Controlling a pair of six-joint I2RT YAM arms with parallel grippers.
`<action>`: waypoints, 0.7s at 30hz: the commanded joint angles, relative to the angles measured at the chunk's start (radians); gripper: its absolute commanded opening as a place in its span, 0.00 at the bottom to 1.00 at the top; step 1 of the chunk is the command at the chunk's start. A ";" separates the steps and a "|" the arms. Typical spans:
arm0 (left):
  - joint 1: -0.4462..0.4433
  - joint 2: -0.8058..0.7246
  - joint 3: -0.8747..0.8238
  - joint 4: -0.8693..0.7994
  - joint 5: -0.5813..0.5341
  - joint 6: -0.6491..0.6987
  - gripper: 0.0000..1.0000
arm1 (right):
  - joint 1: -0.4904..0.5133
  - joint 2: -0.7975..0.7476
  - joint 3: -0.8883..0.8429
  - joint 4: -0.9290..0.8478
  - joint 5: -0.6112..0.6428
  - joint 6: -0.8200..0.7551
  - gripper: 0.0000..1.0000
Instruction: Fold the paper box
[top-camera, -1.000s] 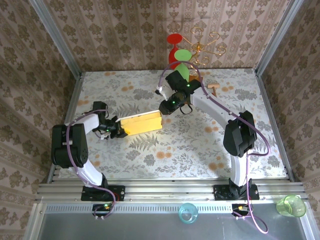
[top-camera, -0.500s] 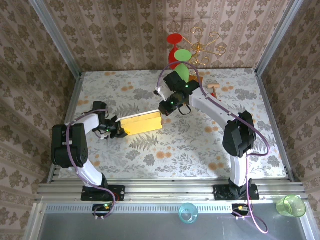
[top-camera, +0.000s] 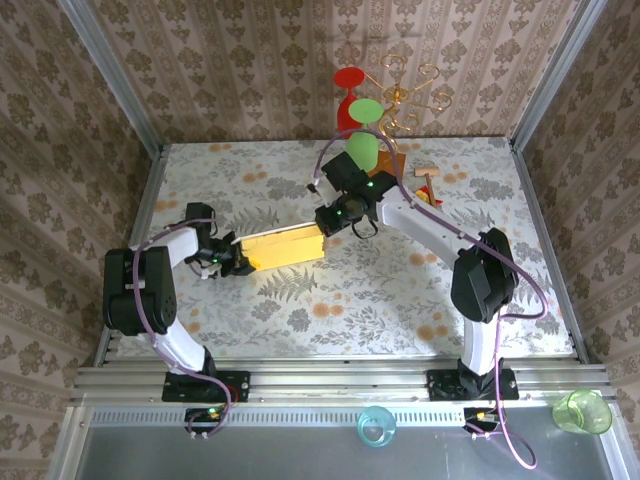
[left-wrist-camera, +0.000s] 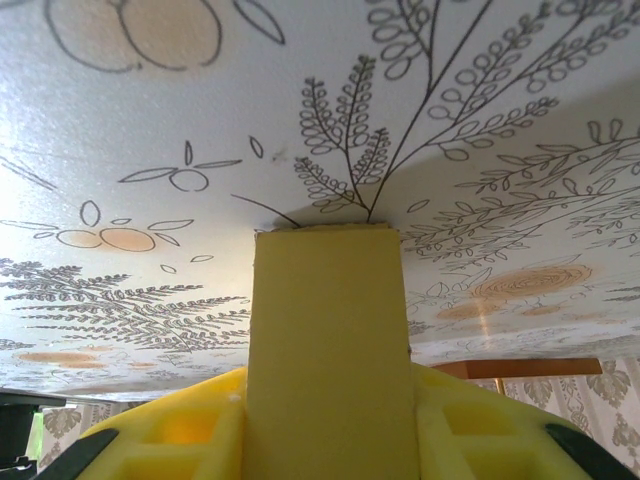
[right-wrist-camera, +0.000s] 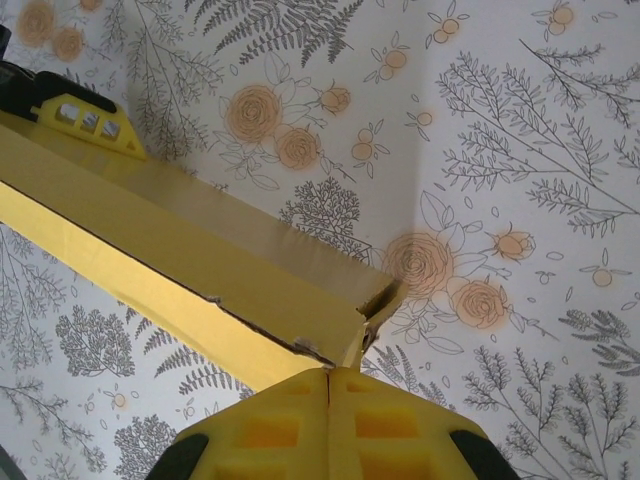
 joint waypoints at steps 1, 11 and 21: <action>0.004 0.036 -0.004 -0.037 -0.071 0.000 0.14 | 0.011 -0.033 -0.060 0.040 0.033 0.099 0.00; 0.005 0.033 -0.006 -0.033 -0.073 -0.007 0.13 | 0.026 -0.037 -0.077 0.056 0.046 0.185 0.00; 0.006 0.033 -0.005 -0.034 -0.071 -0.004 0.13 | 0.032 -0.060 -0.155 0.106 0.081 0.188 0.00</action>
